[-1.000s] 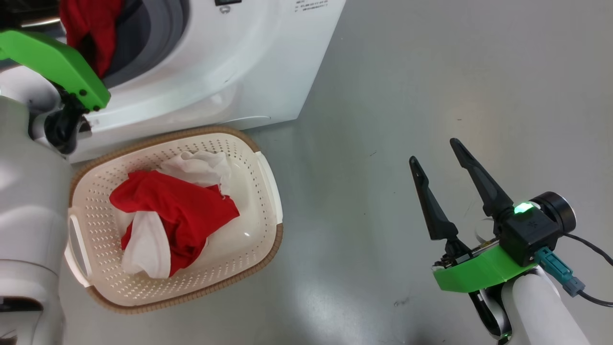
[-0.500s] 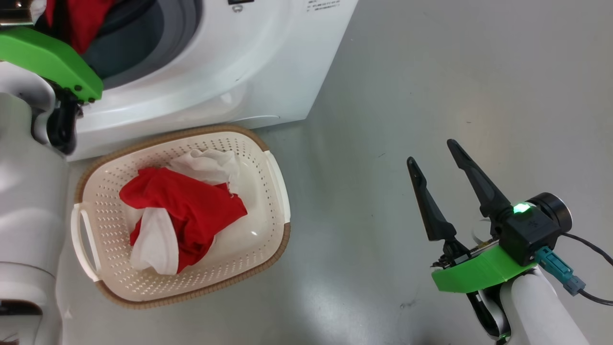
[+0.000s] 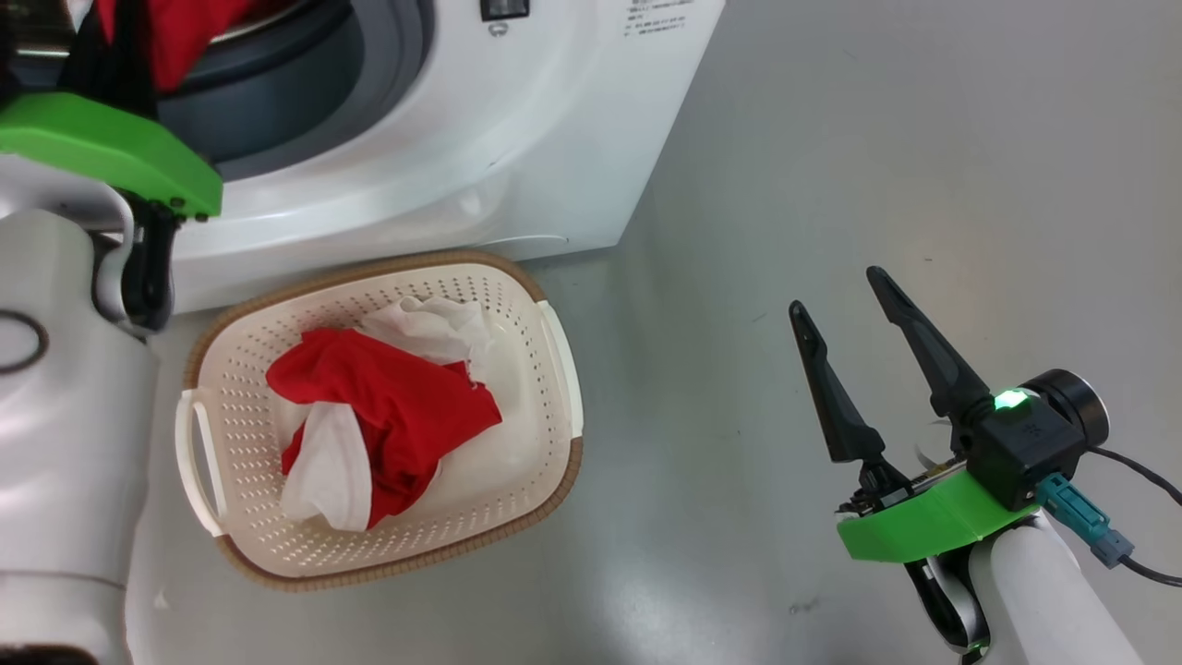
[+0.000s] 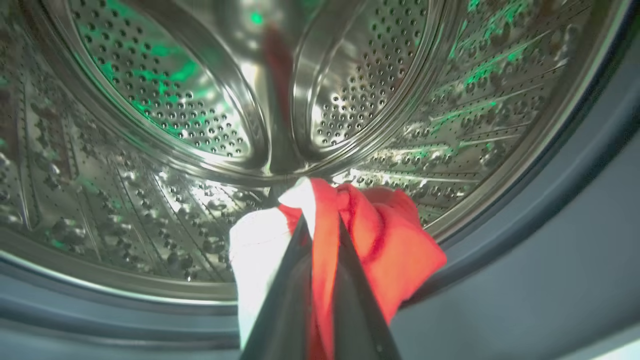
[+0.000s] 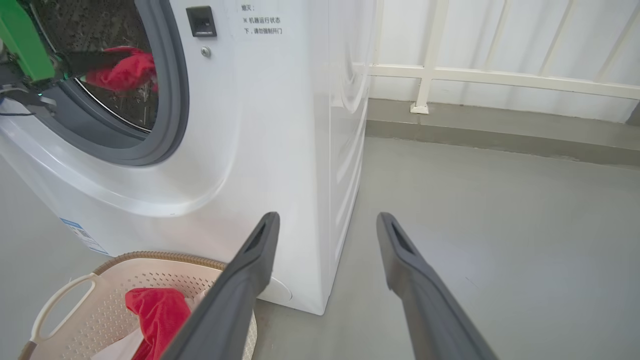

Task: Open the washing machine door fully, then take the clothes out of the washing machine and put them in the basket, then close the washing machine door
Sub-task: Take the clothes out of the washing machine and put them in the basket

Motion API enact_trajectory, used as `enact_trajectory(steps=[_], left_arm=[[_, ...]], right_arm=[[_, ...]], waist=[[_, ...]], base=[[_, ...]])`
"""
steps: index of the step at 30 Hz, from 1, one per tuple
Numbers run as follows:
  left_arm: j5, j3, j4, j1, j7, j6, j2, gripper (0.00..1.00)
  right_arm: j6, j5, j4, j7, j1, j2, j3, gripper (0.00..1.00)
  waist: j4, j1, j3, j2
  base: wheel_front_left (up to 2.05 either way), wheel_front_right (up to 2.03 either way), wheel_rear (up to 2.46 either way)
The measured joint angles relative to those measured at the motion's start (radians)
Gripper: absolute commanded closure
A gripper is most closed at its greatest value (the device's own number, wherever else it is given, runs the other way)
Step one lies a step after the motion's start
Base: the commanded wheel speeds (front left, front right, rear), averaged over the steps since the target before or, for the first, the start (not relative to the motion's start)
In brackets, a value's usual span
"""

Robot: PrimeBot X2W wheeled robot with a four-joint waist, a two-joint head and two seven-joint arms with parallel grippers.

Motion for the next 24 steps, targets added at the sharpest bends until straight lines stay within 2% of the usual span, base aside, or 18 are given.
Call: enact_trajectory(steps=[6, 12, 24], left_arm=[[0.050, 0.059, -0.198, 0.121, -0.003, 0.032, -0.003, 1.00], [0.103, 0.102, -0.355, 0.269, -0.004, 0.055, -0.036, 1.00], [0.185, 0.147, -0.576, 0.497, -0.004, 0.061, -0.100, 1.00]], right_arm=[[0.000, 0.000, 0.001, 0.000, 0.000, 0.000, -0.002, 0.00], [0.000, -0.001, 0.003, 0.000, 0.000, 0.000, -0.009, 0.00], [0.000, -0.001, 0.012, 0.000, 0.020, 0.000, -0.021, 0.00]], waist=[[0.010, 0.0000, -0.024, 0.0000], [0.019, 0.0000, -0.061, 0.0000], [0.040, 0.0000, -0.153, 0.0000]], base=[[0.00, 0.00, 0.00], [0.00, 0.00, 0.00], [0.00, 0.00, 0.00]])
